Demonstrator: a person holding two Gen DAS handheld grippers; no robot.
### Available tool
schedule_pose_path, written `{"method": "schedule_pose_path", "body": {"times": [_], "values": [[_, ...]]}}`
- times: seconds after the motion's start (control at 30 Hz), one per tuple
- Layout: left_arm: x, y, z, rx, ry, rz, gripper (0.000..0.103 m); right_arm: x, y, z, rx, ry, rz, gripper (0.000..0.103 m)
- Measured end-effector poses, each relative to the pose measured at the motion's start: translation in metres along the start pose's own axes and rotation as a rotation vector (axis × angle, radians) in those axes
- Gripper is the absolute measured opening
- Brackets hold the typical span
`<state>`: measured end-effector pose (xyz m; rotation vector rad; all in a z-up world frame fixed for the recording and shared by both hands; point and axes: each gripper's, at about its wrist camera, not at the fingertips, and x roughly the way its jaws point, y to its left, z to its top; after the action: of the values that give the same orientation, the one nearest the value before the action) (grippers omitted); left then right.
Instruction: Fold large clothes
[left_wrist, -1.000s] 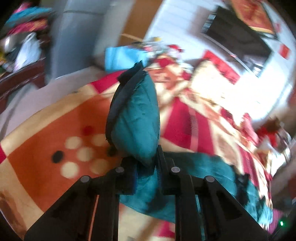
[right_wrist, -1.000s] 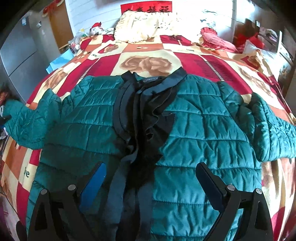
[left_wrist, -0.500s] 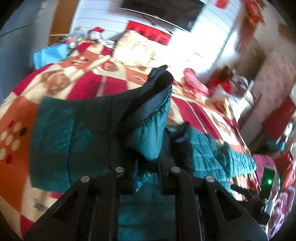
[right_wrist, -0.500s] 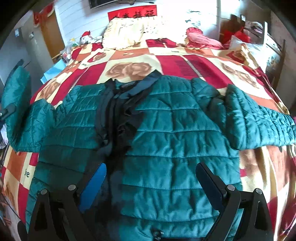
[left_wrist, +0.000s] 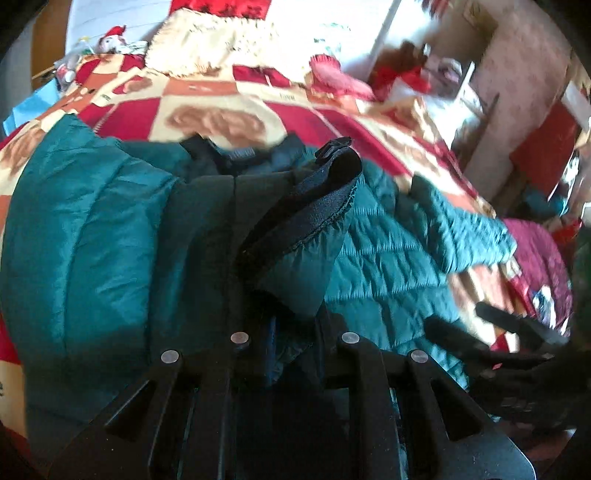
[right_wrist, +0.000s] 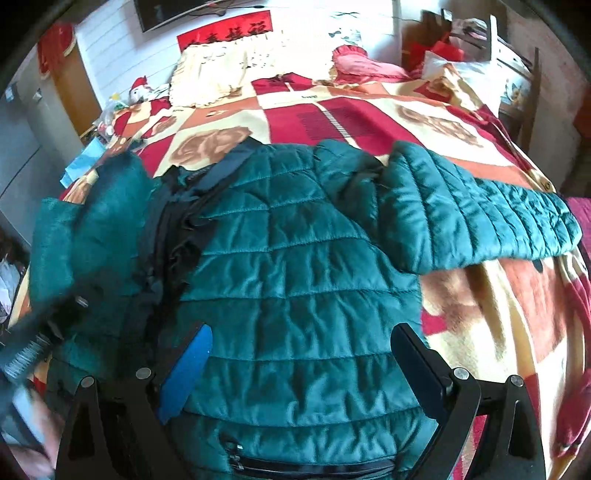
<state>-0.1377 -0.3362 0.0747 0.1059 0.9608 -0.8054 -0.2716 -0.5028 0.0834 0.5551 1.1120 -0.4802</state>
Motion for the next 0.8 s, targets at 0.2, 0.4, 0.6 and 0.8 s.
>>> {"method": "schedule_pose_path", "body": {"times": [0.2,0.4,0.6,0.8], "values": [[0.015,-0.006,-0.010,-0.030,0.012,-0.032,0.016,0.001,-0.019,-0.004,0.042,0.007,0.003,0.097],[-0.002,-0.005,-0.005,-0.041,0.053,-0.138,0.041,0.002,-0.025,-0.006,0.055,0.017,-0.002,0.097],[-0.060,0.015,-0.001,-0.008,-0.036,-0.105,0.060,-0.001,-0.024,-0.007,0.054,0.013,-0.004,0.097],[-0.103,0.068,-0.006,-0.025,-0.115,0.044,0.060,-0.006,-0.008,-0.003,0.040,0.009,0.015,0.097]]}}
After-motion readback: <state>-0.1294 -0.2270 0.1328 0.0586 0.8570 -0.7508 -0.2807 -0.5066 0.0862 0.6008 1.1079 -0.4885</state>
